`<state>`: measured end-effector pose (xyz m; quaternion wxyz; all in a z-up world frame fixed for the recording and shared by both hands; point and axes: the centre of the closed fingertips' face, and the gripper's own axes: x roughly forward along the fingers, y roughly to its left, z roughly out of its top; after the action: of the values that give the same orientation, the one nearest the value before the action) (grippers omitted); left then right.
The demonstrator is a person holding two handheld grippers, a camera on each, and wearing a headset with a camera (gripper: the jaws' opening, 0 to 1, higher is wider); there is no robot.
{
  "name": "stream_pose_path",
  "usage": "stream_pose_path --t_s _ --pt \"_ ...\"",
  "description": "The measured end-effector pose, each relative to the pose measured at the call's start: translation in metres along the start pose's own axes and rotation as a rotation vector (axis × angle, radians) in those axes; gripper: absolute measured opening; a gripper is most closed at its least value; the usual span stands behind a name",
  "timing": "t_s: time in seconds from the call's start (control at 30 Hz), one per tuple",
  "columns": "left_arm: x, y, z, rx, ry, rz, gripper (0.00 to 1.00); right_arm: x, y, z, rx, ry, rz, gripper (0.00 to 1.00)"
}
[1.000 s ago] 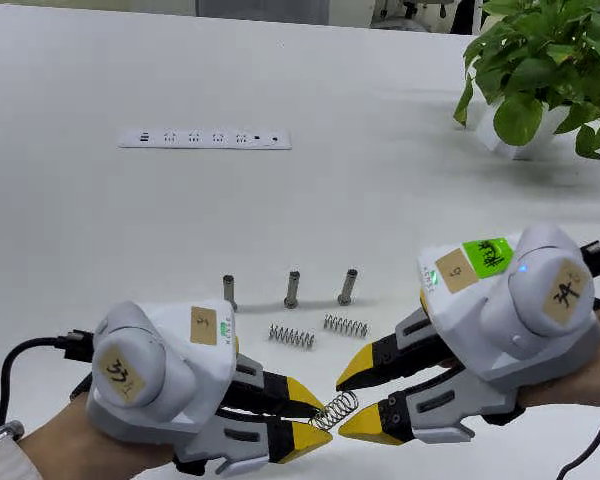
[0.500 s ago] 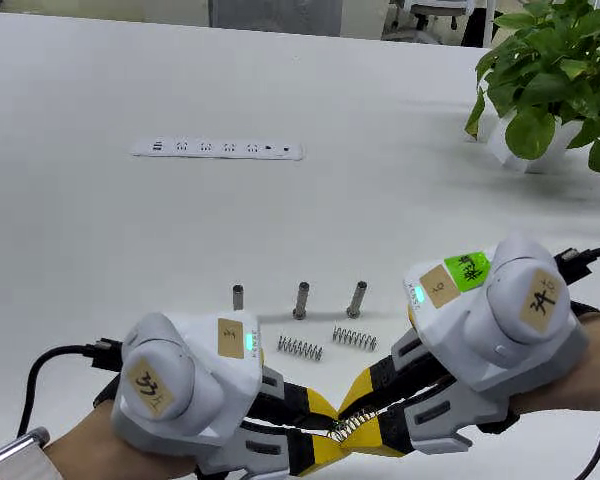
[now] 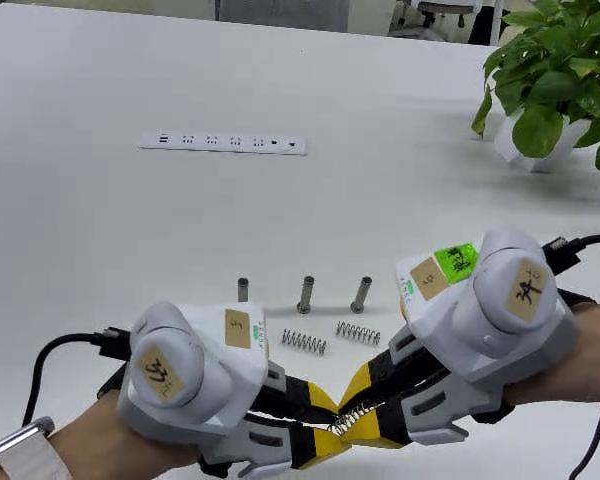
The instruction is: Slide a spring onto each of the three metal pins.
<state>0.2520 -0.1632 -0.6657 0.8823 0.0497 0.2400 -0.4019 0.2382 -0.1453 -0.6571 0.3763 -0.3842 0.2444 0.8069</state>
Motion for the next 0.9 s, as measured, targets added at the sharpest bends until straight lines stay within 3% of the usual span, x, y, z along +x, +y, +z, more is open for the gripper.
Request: stream_pose_path --t_s 0.3,0.4,0.63,0.7,0.9 --pt "-0.012 0.015 -0.007 -0.054 -0.036 0.086 0.12 0.006 -0.013 0.009 0.022 -0.012 -0.011 0.12" --pt "-0.021 0.023 -0.015 -0.088 -0.055 0.138 0.16 0.007 -0.02 0.012 0.027 -0.019 -0.02 0.12" --pt "-0.043 0.037 -0.029 -0.156 -0.085 0.271 0.34 0.012 -0.031 0.016 0.03 -0.015 -0.028 0.12" --pt "-0.049 0.039 -0.036 -0.2 -0.083 0.315 0.4 0.015 -0.035 0.017 0.024 -0.012 -0.033 0.12" --pt "-0.065 0.05 -0.048 -0.236 -0.096 0.436 0.59 0.015 -0.044 0.025 0.021 -0.024 -0.036 0.12"
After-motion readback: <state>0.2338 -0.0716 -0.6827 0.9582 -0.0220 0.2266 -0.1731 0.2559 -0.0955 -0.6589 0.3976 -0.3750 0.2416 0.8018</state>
